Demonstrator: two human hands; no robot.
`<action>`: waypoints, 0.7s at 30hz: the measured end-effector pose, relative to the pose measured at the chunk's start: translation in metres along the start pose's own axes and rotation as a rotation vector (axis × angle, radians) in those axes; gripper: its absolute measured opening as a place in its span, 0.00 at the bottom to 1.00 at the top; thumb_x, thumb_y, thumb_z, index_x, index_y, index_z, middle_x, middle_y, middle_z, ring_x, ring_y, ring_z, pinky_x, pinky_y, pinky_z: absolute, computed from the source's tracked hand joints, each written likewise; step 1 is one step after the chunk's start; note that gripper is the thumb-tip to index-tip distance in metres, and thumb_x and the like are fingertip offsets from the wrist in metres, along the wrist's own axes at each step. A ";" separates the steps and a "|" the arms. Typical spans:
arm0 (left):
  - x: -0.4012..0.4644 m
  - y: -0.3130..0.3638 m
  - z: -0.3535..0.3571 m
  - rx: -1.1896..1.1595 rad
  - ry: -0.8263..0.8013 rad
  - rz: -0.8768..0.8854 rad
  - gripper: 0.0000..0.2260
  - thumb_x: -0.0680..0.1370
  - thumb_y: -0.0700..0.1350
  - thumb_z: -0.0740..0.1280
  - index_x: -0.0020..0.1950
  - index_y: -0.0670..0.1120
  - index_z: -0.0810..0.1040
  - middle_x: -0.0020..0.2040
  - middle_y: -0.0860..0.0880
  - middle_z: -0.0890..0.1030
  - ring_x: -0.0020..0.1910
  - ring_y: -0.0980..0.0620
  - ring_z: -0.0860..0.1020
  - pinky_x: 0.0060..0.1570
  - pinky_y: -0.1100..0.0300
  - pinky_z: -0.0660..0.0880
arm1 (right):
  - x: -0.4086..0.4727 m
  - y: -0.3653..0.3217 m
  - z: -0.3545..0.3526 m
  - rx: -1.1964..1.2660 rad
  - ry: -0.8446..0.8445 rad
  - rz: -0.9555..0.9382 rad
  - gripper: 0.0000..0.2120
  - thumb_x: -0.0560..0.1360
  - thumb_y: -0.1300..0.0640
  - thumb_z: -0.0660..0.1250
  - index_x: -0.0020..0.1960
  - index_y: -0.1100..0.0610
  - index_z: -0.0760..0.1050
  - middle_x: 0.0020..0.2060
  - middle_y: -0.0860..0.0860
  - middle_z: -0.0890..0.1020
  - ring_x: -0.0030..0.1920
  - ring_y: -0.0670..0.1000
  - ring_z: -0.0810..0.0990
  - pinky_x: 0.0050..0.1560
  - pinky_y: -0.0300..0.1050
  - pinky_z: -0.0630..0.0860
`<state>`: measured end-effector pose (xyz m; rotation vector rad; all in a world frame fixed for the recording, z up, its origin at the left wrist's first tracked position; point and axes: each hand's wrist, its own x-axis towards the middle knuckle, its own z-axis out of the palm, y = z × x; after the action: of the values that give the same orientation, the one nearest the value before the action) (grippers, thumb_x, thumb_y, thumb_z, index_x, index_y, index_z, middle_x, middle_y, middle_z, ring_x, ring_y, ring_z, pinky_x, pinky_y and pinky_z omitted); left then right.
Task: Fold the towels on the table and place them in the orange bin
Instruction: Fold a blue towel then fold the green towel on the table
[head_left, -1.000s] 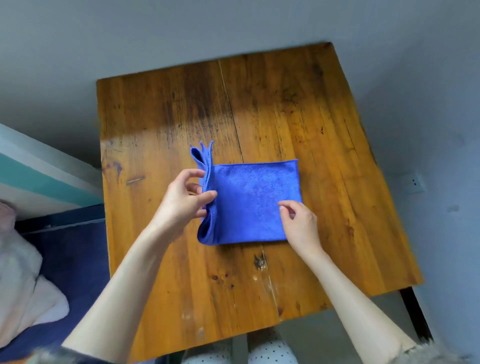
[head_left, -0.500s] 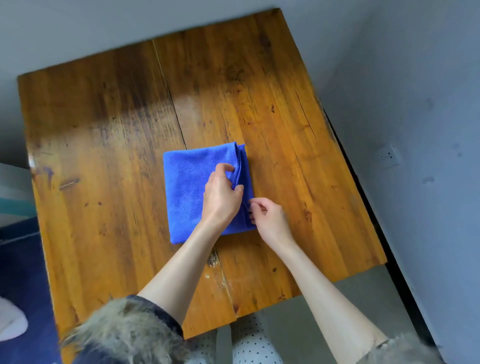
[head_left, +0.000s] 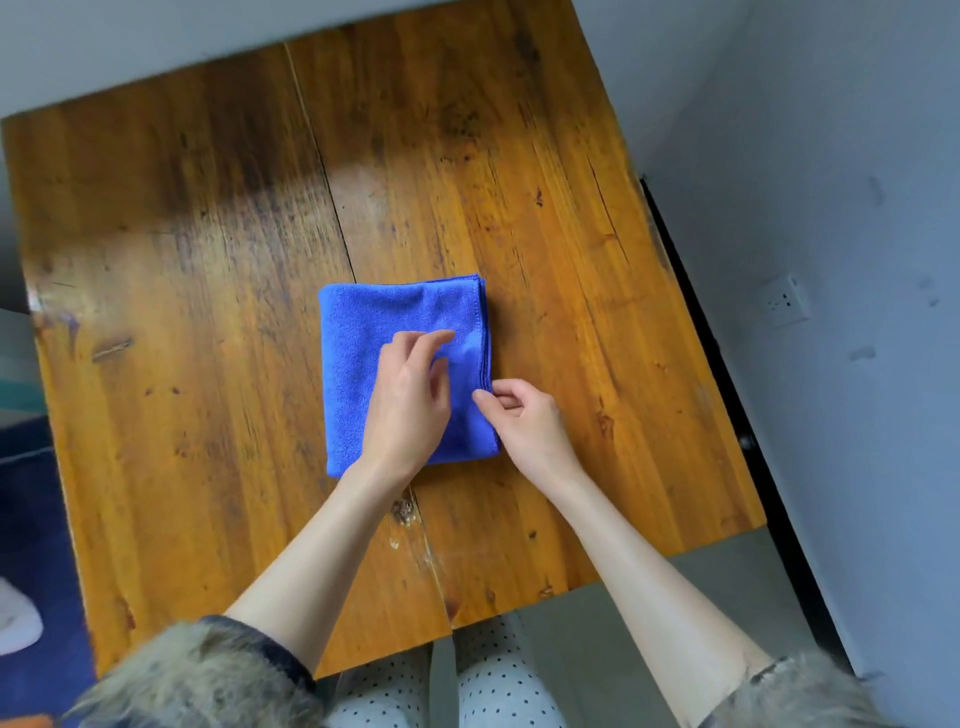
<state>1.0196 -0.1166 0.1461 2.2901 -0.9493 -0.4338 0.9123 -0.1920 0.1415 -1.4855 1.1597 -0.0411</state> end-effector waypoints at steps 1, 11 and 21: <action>-0.002 -0.008 -0.007 0.103 0.039 0.067 0.13 0.77 0.38 0.59 0.60 0.43 0.76 0.54 0.43 0.76 0.53 0.44 0.72 0.49 0.55 0.70 | 0.004 -0.003 0.002 -0.007 0.010 -0.002 0.12 0.75 0.53 0.67 0.55 0.59 0.78 0.43 0.50 0.79 0.46 0.49 0.79 0.53 0.44 0.75; 0.067 -0.061 -0.057 0.325 -0.054 -0.011 0.13 0.80 0.47 0.60 0.62 0.46 0.75 0.58 0.45 0.75 0.64 0.42 0.65 0.60 0.49 0.60 | 0.060 -0.042 0.010 -0.122 0.055 -0.047 0.11 0.77 0.54 0.64 0.56 0.59 0.74 0.45 0.50 0.78 0.50 0.53 0.79 0.51 0.46 0.74; 0.065 -0.077 -0.056 -0.045 -0.005 -0.160 0.07 0.80 0.42 0.61 0.54 0.40 0.75 0.51 0.47 0.69 0.57 0.45 0.71 0.56 0.67 0.61 | 0.065 -0.046 0.014 -0.026 0.049 -0.023 0.10 0.77 0.56 0.63 0.56 0.58 0.79 0.49 0.49 0.81 0.51 0.49 0.79 0.57 0.48 0.76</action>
<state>1.1329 -0.0973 0.1344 2.3338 -0.7540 -0.5237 0.9819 -0.2329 0.1364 -1.5286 1.1867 -0.0790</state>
